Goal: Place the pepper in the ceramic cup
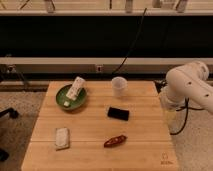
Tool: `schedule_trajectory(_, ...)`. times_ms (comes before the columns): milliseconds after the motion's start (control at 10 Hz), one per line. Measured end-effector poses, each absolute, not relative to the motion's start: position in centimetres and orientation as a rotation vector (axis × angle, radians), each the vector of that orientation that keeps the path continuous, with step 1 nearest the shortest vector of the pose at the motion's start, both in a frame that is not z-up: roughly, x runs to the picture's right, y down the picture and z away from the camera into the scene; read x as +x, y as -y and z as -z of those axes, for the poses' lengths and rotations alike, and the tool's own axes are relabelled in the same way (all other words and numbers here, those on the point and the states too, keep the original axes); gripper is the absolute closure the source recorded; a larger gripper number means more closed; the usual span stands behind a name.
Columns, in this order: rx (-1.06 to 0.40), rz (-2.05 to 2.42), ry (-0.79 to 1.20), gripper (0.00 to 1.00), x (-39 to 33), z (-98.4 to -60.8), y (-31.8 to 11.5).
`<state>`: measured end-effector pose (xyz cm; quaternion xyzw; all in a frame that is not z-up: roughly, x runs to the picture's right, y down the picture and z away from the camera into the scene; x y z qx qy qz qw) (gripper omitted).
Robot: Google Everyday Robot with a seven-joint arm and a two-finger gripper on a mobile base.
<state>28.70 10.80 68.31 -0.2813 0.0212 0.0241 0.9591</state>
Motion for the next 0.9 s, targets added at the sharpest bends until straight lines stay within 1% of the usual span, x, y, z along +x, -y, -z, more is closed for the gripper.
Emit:
schedule_trajectory(200,-0.577,-0.036,-0.035,0.20,27.7,-68.3,-11.7)
schedule_trajectory(400,-0.589,-0.014,-0.017,0.20,25.0,-68.2,-13.6)
schedule_trajectory(900,-0.606,0.021,0.021,0.20,22.6,-68.3,-16.0)
